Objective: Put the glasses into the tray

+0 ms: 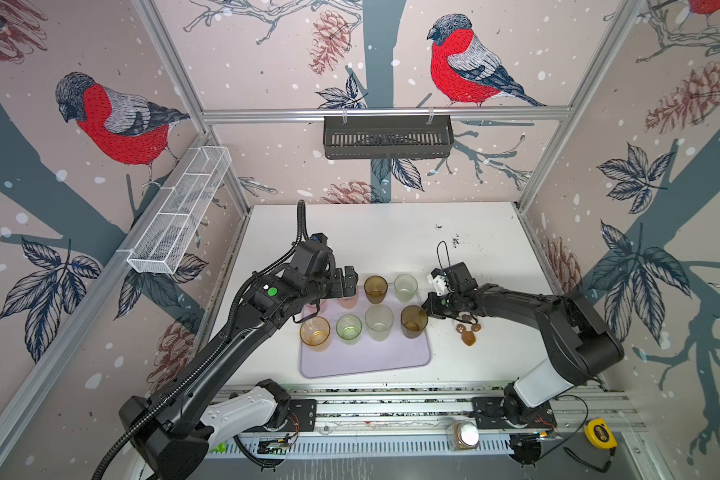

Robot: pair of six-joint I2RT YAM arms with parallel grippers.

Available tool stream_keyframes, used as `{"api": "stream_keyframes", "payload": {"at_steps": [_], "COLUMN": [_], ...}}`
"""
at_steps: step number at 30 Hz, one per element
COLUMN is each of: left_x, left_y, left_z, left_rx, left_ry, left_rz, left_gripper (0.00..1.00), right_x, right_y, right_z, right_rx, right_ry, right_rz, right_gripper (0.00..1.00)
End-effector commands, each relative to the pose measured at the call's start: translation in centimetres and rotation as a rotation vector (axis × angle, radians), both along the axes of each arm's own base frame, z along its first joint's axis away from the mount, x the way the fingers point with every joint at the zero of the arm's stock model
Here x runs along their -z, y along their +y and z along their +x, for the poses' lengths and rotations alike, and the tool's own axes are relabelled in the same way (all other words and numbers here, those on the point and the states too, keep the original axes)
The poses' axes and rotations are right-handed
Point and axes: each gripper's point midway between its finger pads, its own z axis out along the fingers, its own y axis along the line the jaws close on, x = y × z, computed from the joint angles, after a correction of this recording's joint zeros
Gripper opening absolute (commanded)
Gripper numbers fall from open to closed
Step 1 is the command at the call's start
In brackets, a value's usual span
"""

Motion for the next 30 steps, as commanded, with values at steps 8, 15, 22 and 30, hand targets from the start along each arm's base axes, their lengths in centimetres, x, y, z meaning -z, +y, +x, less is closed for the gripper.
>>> {"api": "stream_keyframes", "payload": {"at_steps": [8, 15, 22, 30], "left_x": [-0.9, -0.9, -1.0, -1.0], "left_y": [-0.4, -0.5, -0.5, -0.5], "left_z": [0.7, 0.7, 0.8, 1.1], "left_rx": [0.007, 0.01, 0.002, -0.006], "left_ry": [-0.03, -0.029, -0.036, -0.044], "left_rz": [-0.012, -0.017, -0.02, -0.025], "left_gripper": [0.97, 0.97, 0.97, 0.97], "right_x": [-0.7, -0.6, -1.3, -3.5], "right_y": [-1.8, -2.5, -2.7, -3.4], "right_z": [0.1, 0.1, 0.7, 1.8], "right_rx": [0.072, 0.087, 0.082, 0.09], "right_ry": [-0.037, -0.042, -0.065, -0.117], "right_rz": [0.04, 0.041, 0.026, -0.011], "right_gripper": [0.08, 0.1, 0.27, 0.33]}}
